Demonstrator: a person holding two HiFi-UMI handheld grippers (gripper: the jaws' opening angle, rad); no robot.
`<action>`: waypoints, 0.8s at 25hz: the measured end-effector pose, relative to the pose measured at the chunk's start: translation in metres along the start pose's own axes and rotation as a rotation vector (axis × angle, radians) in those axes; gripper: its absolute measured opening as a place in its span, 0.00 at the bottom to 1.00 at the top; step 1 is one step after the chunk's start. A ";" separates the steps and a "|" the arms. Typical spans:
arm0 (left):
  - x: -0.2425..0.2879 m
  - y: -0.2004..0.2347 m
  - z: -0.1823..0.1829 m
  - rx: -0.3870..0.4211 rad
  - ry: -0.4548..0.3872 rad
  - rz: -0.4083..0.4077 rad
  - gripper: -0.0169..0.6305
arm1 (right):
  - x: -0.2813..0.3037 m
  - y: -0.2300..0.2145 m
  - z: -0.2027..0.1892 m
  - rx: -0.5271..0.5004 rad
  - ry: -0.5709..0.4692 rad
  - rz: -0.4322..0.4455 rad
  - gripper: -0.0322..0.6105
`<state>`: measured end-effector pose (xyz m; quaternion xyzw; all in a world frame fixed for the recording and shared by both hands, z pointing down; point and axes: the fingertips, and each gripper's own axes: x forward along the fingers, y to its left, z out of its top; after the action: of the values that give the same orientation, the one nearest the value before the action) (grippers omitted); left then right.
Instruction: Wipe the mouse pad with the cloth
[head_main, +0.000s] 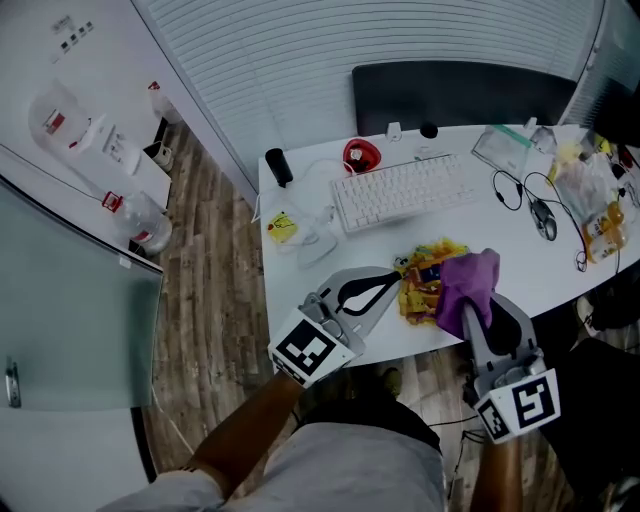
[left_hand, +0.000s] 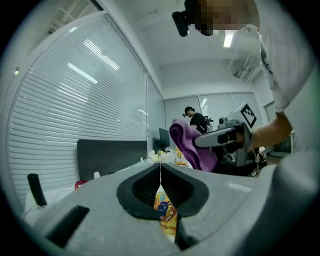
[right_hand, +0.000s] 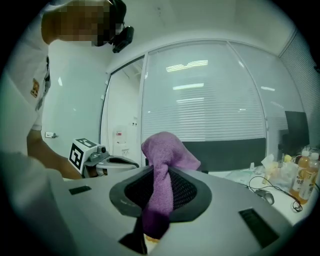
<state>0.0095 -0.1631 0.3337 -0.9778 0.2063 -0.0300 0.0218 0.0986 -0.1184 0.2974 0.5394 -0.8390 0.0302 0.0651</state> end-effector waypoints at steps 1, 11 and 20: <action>0.004 0.001 -0.005 0.012 0.012 -0.001 0.05 | 0.006 -0.002 -0.005 0.000 0.027 0.012 0.15; 0.035 0.007 -0.071 0.031 0.228 -0.016 0.05 | 0.066 -0.012 -0.056 -0.039 0.323 0.138 0.15; 0.047 0.012 -0.139 0.006 0.439 -0.039 0.05 | 0.109 -0.011 -0.111 -0.101 0.563 0.225 0.15</action>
<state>0.0382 -0.1975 0.4739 -0.9516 0.1869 -0.2431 -0.0212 0.0724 -0.2078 0.4228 0.4098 -0.8427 0.1440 0.3181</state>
